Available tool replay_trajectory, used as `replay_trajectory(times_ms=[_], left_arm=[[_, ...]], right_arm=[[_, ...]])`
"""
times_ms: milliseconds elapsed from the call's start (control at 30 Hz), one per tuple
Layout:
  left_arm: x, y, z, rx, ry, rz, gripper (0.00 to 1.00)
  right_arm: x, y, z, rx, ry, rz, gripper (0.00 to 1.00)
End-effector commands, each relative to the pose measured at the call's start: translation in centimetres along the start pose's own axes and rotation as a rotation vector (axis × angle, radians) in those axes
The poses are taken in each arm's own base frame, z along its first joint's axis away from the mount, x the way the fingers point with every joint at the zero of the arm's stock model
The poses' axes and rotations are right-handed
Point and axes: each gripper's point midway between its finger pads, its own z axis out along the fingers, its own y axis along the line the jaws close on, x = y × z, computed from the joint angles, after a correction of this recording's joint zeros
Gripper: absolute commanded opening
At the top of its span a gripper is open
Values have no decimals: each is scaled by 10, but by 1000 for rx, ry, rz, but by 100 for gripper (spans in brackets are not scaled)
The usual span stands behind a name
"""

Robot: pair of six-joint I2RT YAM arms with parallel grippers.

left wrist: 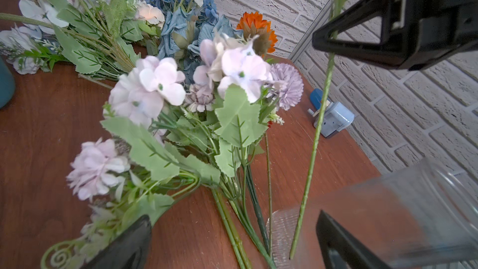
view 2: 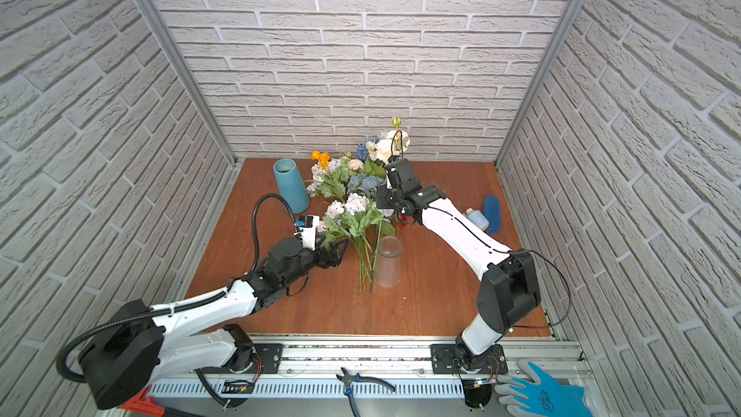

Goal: Arrange flowers in a vase
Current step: Pick up the flower from the flowers, then place the flower in the vase.

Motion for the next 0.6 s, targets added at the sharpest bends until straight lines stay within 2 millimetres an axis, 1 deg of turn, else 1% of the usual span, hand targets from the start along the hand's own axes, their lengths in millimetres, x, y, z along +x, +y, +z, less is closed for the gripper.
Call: replay_trajectory(times_ms=[0,133,267,333,433,467,567], left_arm=[[-16,-11,2,22,-41,14,98],[-19,-13,3,24,-44,24,98],[-21,-13,4,17,-43,31,98],[-23,-13,5,12,-46,37,98],[-25,-10,5,-14,-49,46,98],[-27,-8,5,-28,-53,48,98],[-35,-4,4,-63,-71,67,98]], right_arm=[[-67,3,-42,11,-223,-75,6],[-98,7,-66,0,-305,-101,6],[-128,13,-99,-35,-398,-109,6],[-139,16,-116,-46,-440,-115,6],[-149,19,-145,-68,-499,-120,6],[-151,20,-158,-76,-522,-121,6],[-152,19,-193,-94,-578,-123,6]])
